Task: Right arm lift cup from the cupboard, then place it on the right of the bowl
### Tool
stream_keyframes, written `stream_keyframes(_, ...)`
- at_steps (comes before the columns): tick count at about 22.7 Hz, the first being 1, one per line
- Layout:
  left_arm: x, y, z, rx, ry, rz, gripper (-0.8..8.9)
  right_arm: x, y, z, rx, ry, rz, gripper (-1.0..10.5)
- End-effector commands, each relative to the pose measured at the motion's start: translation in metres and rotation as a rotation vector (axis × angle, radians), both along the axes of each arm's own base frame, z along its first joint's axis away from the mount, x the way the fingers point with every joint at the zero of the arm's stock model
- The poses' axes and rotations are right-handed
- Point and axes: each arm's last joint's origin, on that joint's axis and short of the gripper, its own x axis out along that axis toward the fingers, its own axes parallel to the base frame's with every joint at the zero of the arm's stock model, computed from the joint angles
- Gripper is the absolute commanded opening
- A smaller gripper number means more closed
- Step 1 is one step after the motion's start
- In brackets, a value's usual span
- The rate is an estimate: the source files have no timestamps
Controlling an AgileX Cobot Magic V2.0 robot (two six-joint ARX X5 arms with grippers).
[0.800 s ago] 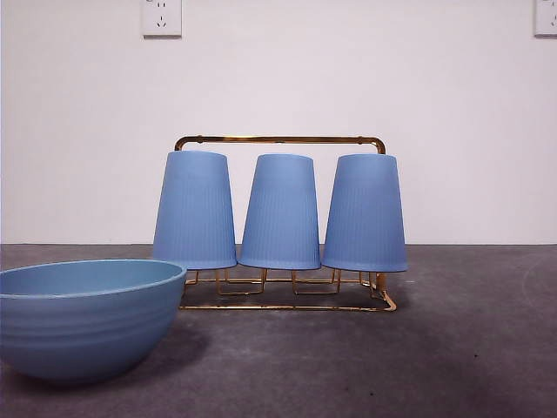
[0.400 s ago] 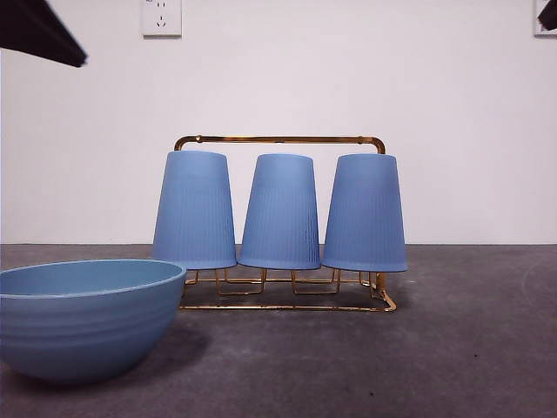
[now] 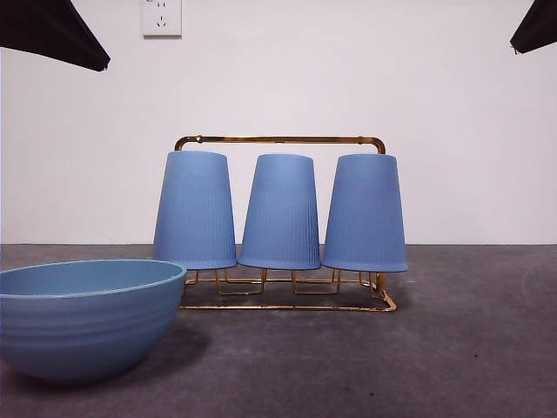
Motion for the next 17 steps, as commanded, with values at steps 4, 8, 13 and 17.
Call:
stream_keyframes(4,0.002,-0.002,0.005,0.003,-0.037,-0.025,3.66,0.003,0.001,0.005,0.002,-0.037,0.009,3.2)
stream_keyframes(8,0.002,-0.002,0.006,0.001,-0.041,-0.024,5.42,0.004,0.002,0.006,0.019,-0.033,-0.004,5.8)
stream_keyframes(13,0.002,-0.003,0.006,-0.005,-0.037,-0.022,5.39,0.005,0.002,0.008,0.059,-0.020,-0.026,5.8)
stream_keyframes(17,0.002,-0.003,0.006,-0.005,-0.039,-0.023,5.38,0.008,0.005,0.014,0.125,-0.016,-0.012,5.8)
